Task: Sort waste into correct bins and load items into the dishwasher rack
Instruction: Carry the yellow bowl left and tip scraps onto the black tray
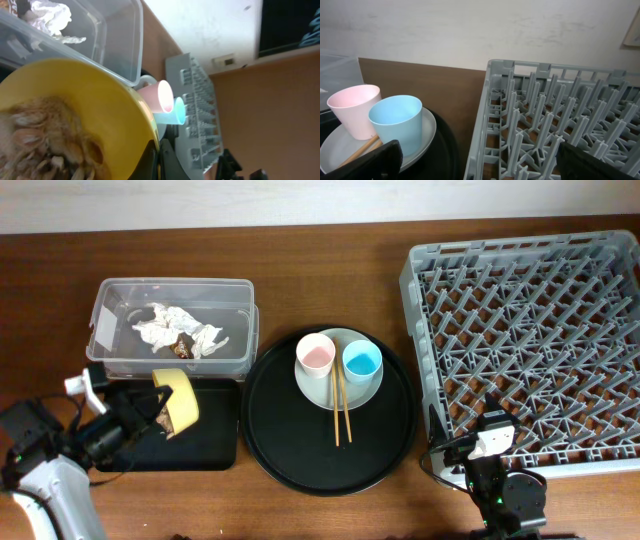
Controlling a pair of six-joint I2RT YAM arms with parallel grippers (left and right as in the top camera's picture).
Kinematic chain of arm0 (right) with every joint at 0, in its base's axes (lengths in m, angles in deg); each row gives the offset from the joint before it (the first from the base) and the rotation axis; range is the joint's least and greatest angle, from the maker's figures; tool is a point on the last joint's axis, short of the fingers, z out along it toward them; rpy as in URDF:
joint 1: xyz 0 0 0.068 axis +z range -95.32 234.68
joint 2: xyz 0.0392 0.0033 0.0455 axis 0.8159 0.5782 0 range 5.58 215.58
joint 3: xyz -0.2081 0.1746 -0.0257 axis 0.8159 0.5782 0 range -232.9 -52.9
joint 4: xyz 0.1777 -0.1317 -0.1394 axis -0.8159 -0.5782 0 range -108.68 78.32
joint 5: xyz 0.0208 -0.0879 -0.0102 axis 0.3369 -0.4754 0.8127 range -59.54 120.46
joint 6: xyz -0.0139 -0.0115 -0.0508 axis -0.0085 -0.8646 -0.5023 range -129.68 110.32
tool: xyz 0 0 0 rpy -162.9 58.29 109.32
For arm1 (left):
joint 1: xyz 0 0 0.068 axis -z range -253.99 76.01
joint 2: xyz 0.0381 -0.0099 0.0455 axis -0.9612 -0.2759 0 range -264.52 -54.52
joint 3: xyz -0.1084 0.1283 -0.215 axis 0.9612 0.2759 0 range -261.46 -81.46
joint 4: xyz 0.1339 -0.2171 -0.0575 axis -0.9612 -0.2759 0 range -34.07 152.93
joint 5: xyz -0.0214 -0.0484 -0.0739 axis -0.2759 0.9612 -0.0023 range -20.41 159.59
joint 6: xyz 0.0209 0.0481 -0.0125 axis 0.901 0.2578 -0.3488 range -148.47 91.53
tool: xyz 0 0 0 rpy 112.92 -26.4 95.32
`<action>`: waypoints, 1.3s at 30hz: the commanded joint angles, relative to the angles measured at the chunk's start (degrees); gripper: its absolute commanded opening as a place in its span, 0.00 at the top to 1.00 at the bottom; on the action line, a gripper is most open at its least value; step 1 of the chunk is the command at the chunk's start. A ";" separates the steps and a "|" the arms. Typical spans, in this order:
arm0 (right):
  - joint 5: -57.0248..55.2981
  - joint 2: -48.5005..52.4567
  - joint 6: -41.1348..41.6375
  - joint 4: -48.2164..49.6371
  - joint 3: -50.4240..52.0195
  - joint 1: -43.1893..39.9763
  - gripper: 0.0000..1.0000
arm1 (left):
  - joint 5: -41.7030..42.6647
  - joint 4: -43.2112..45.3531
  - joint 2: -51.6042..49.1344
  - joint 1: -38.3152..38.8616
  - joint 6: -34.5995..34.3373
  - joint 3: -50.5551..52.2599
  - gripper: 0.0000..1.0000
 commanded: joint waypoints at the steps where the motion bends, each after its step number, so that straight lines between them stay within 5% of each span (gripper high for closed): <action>1: 0.13 -0.28 -0.17 -0.24 0.26 -0.37 0.01 | 7.48 1.90 -0.90 -2.69 1.49 3.52 1.00; 12: 0.13 -0.28 -0.17 -0.24 0.26 -0.37 0.01 | 11.93 1.84 -3.76 -3.23 0.74 4.72 1.00; 21: 0.13 -0.28 -0.17 -0.24 0.26 -0.37 0.01 | 6.38 1.97 -3.78 -3.28 0.85 4.72 1.00; 28: 0.13 -0.28 -0.17 -0.24 0.26 -0.37 0.01 | 16.72 4.13 -3.80 -4.92 0.79 4.72 1.00; 39: 0.13 -0.28 -0.17 -0.24 0.26 -0.37 0.01 | 19.80 4.02 -3.80 -5.03 -4.68 4.72 1.00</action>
